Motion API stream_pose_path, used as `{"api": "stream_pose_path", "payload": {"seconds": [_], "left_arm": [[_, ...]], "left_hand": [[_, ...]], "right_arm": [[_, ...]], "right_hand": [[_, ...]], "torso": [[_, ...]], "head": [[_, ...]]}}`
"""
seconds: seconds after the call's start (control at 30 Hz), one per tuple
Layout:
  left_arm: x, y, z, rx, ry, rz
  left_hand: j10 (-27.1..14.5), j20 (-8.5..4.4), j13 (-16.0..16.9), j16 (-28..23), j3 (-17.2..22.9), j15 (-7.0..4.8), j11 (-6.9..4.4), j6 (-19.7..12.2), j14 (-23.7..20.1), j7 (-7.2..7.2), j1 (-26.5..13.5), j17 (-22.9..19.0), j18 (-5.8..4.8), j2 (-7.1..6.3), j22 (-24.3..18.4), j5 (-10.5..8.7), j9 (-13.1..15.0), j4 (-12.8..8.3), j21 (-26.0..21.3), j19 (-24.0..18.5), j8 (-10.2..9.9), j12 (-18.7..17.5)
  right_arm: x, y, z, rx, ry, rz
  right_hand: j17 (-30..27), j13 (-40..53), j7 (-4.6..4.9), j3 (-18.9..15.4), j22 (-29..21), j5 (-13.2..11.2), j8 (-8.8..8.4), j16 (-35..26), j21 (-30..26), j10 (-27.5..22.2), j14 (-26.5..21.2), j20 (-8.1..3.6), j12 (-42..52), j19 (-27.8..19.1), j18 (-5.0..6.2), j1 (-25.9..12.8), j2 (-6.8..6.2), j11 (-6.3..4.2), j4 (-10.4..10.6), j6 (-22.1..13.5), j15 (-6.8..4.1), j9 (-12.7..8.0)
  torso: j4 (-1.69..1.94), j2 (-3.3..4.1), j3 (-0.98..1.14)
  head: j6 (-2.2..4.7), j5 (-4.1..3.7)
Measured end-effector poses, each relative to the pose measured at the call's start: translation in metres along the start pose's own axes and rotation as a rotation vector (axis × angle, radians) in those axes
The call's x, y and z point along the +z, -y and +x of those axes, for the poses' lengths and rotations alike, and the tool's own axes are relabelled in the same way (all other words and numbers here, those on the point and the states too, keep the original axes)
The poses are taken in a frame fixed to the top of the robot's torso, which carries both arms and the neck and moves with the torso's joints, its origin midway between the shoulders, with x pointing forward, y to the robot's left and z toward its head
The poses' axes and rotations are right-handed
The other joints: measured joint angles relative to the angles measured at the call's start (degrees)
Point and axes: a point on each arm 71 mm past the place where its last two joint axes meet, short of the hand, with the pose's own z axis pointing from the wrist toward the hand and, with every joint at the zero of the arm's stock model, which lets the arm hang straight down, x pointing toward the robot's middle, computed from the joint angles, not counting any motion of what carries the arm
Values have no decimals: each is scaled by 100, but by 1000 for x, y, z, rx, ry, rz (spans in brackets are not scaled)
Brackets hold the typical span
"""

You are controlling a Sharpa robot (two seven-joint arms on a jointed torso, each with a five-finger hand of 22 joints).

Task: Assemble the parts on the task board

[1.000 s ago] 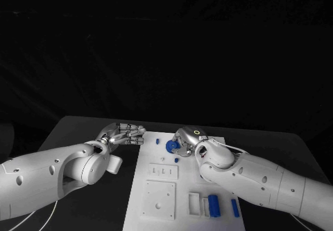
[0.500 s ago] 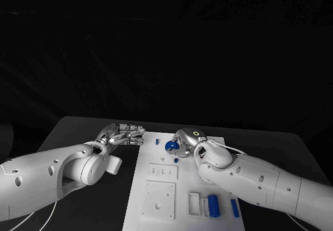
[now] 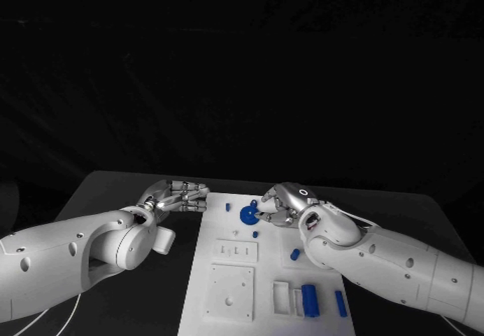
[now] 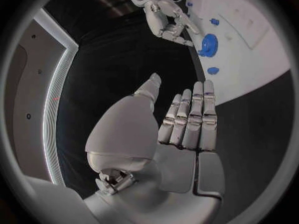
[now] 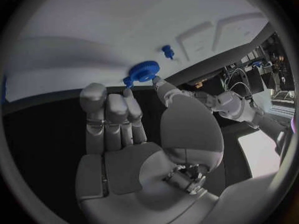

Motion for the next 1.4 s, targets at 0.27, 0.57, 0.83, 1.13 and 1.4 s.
{"api": "stream_pose_path", "payload": {"seconds": [0.27,0.57,0.83,1.13,1.4], "left_arm": [[2,-2,-11,9,28,-2],[5,-3,-20,17,53,-2],[6,-4,-23,19,64,12],[6,-6,-22,15,65,27],[5,-10,-22,12,66,26]], "left_hand": [[0,0,0,0,0,0,0,0,0,0,0,0,0,0,0,0,0,0,0,0,0,0],[137,-11,0,0,-29,18,-34,190,23,-22,31,2,-3,31,0,0,0,-59,0,53,0,0],[289,-62,0,41,-97,-53,-82,421,135,-51,23,12,-37,144,12,0,9,-245,45,104,0,0],[360,-62,3,41,-110,-52,-95,421,134,-51,0,12,-38,167,12,0,9,-262,67,104,0,0],[381,-62,4,41,-126,-52,-115,421,134,-51,0,11,-39,167,11,0,8,-278,67,103,0,0]], "right_arm": [[-13,33,-48,114,95,31],[-29,96,-68,221,87,62],[-46,146,-66,261,34,86],[-52,170,-46,295,-16,117],[-53,172,-18,332,-60,127]], "right_hand": [[-15,-25,7,-644,0,391,0,-33,-59,-22,0,0,0,0,0,539,137,22,-10,-8,0,0],[14,-25,65,-712,0,1143,0,-33,-88,-33,0,0,-20,0,-1,1223,469,11,-792,12,0,0],[51,-25,66,-728,0,1250,1,-33,-110,-63,0,0,-20,0,-1,1228,475,23,-1235,67,0,-1],[49,-48,93,-794,0,1327,1,-77,-168,-84,-1,0,-65,0,-2,1259,505,44,-1350,37,0,-1],[71,-38,99,-1030,0,1576,1,-84,-176,-84,-1,0,-64,0,-6,1203,561,43,-1501,-69,0,-1]], "torso": [[-90,-41,46],[-213,-93,129],[-322,-124,215],[-388,-128,311],[-381,-100,382]], "head": [[20,27],[33,66],[52,-22],[-10,-27],[-48,19]]}}
